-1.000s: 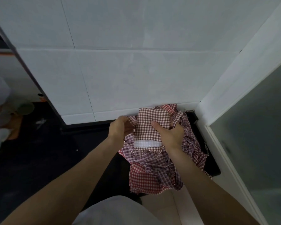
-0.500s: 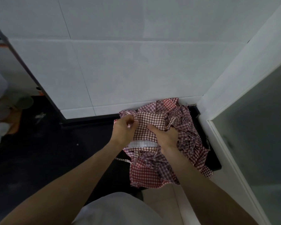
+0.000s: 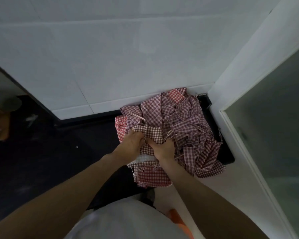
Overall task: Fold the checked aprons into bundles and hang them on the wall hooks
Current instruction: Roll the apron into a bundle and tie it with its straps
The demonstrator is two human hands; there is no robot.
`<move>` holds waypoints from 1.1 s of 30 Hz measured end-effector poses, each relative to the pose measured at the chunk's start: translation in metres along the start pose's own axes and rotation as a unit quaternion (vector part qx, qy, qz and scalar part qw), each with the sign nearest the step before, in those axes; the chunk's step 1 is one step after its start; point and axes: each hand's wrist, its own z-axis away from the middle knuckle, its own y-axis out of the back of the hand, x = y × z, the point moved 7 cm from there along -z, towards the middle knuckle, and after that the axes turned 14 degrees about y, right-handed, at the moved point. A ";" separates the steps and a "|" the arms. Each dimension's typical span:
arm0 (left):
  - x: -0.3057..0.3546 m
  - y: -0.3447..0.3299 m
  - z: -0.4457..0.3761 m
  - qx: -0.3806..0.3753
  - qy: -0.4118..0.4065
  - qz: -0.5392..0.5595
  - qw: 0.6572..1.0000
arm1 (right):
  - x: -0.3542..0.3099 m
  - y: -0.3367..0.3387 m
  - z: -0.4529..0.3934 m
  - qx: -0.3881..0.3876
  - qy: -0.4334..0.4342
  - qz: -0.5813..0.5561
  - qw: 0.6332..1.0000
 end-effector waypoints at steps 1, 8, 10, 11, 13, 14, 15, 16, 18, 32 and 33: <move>0.001 -0.004 0.000 0.002 -0.007 -0.010 1.000 | 0.002 -0.002 -0.001 -0.008 0.009 0.008 1.000; 0.007 -0.032 -0.008 -0.080 -0.001 -0.028 0.996 | 0.016 -0.013 -0.004 -0.097 0.017 0.084 0.992; 0.003 -0.040 -0.007 -0.103 0.003 -0.019 0.994 | 0.016 -0.013 0.000 -0.160 0.026 0.086 0.983; 0.001 -0.044 -0.008 -0.110 0.007 -0.020 0.994 | 0.017 -0.012 0.001 -0.195 0.021 0.087 0.977; -0.005 -0.046 -0.011 -0.111 0.029 -0.023 0.993 | 0.022 -0.003 0.004 -0.243 0.002 0.122 0.962; -0.007 -0.047 -0.013 -0.114 0.037 -0.026 0.992 | 0.026 0.007 0.000 -0.238 -0.012 0.141 0.961; -0.007 -0.049 -0.015 -0.119 0.043 -0.029 0.991 | 0.029 0.016 -0.002 -0.228 -0.029 0.140 0.963; -0.007 -0.050 -0.016 -0.126 0.046 -0.034 0.990 | 0.032 0.021 -0.003 -0.220 -0.050 0.112 0.968; -0.005 -0.050 -0.019 -0.131 0.043 -0.036 0.990 | 0.030 0.030 -0.003 -0.217 -0.039 0.076 0.972; -0.009 -0.048 -0.016 -0.144 0.107 0.040 0.983 | 0.017 0.064 0.013 0.085 0.083 0.039 0.992; -0.009 -0.049 -0.017 -0.141 0.112 0.035 0.983 | 0.032 0.062 0.011 0.031 0.038 0.094 0.994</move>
